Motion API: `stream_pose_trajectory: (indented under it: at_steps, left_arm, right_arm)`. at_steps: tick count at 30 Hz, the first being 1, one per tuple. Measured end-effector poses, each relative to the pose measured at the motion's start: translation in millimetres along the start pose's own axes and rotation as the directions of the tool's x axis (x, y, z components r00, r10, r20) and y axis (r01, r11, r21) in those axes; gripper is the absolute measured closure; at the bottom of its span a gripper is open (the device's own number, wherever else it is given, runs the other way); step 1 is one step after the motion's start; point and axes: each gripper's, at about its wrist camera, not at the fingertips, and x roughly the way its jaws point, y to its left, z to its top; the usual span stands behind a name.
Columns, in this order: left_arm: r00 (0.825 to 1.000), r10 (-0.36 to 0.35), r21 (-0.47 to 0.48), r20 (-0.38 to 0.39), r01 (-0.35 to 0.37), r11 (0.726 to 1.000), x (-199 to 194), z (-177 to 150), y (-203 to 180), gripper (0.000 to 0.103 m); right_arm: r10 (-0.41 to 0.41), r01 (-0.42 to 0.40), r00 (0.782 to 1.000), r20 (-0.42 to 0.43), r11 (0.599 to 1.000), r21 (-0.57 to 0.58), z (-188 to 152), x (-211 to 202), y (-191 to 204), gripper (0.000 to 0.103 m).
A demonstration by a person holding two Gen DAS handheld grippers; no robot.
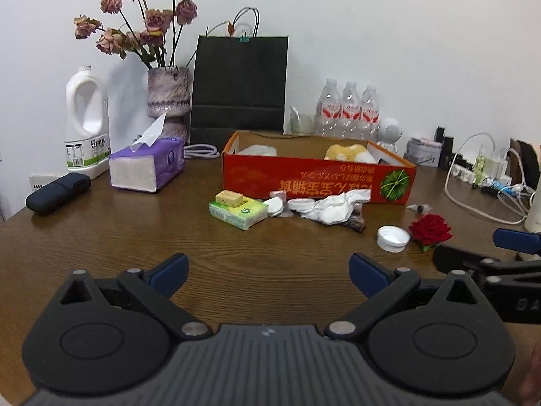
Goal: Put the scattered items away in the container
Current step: 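Lift both open grippers out of the box toward the remaining items, then grasp the yellow soap bar with the left gripper while the right gripper grasps the green soap box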
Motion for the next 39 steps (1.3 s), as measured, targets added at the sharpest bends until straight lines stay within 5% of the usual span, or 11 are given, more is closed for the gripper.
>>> stream_pose_trajectory:
  at_steps: [8,17,18,19,26,31,35,39]
  left_arm:
    - [0.999,-0.037,0.090,0.002,0.036,0.995,76,45,34,0.003]
    - [0.981,-0.106,0.021,-0.161,0.110,0.994,179,74,60,0.052]
    - [0.977,-0.107,0.003,-0.182,0.109,0.994,184,73,63,0.066]
    - [0.977,-0.111,-0.025,-0.185,0.108,0.994,186,72,66,0.070]
    - [0.990,-0.125,-0.217,-0.059,0.110,0.970,162,75,113,0.070]
    - [0.998,0.029,-0.281,-0.063,-0.045,0.959,162,66,140,0.070]
    - [0.990,0.117,-0.263,-0.081,-0.135,0.955,164,65,143,0.070]
    - [0.989,0.123,-0.300,-0.081,-0.141,0.943,160,68,156,0.070]
  right_arm:
    - [0.024,-0.020,0.994,-0.103,0.999,0.035,10,28,-12,0.008]
    - [0.033,-0.035,0.990,-0.140,0.999,-0.006,11,55,-2,0.009]
    - [0.036,-0.038,0.989,-0.145,0.999,-0.014,12,58,0,0.009]
    - [0.038,-0.041,0.988,-0.151,0.999,-0.022,13,62,2,0.009]
    - [0.136,-0.153,0.980,-0.145,0.982,-0.114,37,94,39,0.013]
    - [0.336,-0.363,0.932,-0.136,0.866,-0.344,61,144,82,0.013]
    - [0.431,-0.504,0.860,-0.275,0.806,-0.312,82,204,105,0.018]
    - [0.370,-0.492,0.850,-0.375,0.813,-0.312,84,251,124,0.035]
